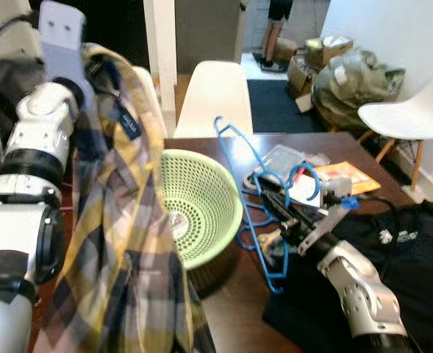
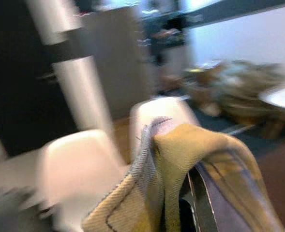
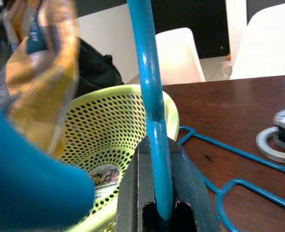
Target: Hang hanger
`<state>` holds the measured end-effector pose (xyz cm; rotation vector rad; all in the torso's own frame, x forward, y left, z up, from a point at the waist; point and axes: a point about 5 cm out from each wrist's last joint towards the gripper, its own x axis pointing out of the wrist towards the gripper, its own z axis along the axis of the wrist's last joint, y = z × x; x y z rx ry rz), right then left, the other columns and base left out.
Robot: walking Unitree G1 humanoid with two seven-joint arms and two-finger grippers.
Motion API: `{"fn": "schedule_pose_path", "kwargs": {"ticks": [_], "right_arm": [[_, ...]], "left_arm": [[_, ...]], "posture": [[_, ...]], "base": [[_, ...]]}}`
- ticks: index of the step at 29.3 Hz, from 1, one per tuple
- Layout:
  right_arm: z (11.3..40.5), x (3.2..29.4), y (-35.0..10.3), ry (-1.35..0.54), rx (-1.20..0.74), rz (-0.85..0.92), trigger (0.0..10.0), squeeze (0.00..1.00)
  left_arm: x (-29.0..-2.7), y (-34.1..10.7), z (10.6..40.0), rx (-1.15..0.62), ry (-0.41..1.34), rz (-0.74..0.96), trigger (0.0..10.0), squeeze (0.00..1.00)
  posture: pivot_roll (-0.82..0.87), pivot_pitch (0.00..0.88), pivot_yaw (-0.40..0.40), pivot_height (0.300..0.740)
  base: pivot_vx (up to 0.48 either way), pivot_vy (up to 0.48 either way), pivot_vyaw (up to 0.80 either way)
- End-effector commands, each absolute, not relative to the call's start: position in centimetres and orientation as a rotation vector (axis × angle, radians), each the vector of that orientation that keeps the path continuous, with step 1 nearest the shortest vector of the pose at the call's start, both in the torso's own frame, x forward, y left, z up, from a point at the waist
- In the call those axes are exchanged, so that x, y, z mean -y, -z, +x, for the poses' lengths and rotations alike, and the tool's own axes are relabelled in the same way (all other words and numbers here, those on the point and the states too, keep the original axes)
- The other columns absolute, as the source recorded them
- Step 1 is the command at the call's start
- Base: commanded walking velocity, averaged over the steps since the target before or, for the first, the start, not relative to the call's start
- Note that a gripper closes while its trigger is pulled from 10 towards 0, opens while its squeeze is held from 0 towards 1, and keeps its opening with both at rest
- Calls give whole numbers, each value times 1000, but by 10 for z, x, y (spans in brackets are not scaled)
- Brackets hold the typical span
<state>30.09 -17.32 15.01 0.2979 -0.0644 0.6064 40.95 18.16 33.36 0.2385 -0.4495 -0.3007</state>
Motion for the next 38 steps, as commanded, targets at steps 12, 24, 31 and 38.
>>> {"fn": "schedule_pose_path", "kwargs": {"ticks": [12, 24, 31, 38], "right_arm": [[297, 172, -139, -595, 9, 318, 10000, 0], [297, 171, -139, -593, 5, 317, 10000, 0], [297, 171, -138, -593, 2, 317, 10000, 0], [298, 171, -139, -590, 7, 321, 10000, 0]], "left_arm": [[-84, -285, 341, 471, 1127, 216, 10000, 0], [-120, -198, 346, 42, 1025, 834, 10000, 0], [-159, -169, 335, -268, 981, 997, 10000, 0], [-170, -138, 294, -565, 1246, 1054, 10000, 0]], "posture": [[-80, 0, -6, 740], [-85, 0, 0, 740], [-84, 0, 2, 740], [-91, 0, 18, 740]], "base": [[0, 0, 0], [0, 0, 0], [0, 0, 0], [0, 0, 0]]}}
